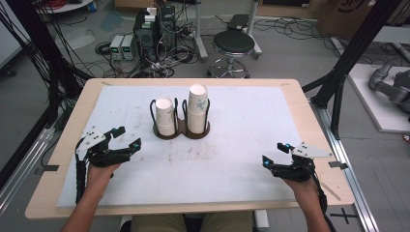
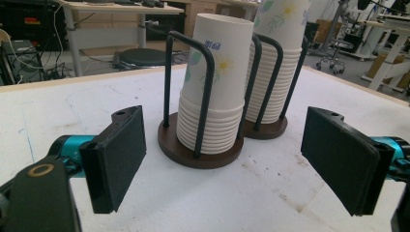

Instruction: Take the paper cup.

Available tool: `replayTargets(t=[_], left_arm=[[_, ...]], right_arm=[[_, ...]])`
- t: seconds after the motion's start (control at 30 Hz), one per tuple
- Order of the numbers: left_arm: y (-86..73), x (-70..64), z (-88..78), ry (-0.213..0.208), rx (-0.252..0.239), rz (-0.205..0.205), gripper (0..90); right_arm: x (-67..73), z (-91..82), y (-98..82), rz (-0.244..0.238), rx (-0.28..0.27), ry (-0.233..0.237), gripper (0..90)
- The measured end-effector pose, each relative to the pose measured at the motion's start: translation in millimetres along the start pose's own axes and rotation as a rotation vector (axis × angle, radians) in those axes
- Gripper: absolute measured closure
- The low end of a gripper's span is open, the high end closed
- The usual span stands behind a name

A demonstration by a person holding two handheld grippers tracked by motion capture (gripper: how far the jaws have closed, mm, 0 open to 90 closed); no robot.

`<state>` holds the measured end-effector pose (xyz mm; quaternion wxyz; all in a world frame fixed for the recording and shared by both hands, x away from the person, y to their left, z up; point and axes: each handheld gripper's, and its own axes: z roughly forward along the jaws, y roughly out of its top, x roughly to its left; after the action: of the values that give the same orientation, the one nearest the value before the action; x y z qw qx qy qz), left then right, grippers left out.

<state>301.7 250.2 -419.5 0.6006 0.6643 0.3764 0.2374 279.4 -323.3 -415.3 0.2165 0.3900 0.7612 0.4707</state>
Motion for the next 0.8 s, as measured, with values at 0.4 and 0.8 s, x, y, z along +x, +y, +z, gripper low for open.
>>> replayTargets(t=[0.4, 0.8], left_arm=[[21.8, 1.3, 12.7, -0.055, -0.006, -0.007, 16.0], [67.5, 3.9, 60.8, -0.102, 0.063, 0.043, 16.3]], right_arm=[[6.0, 1.0, 1.4, -0.011, 0.004, 0.001, 20.4], [5.6, 2.6, 1.8, -0.012, 0.008, 0.006, 20.4]])
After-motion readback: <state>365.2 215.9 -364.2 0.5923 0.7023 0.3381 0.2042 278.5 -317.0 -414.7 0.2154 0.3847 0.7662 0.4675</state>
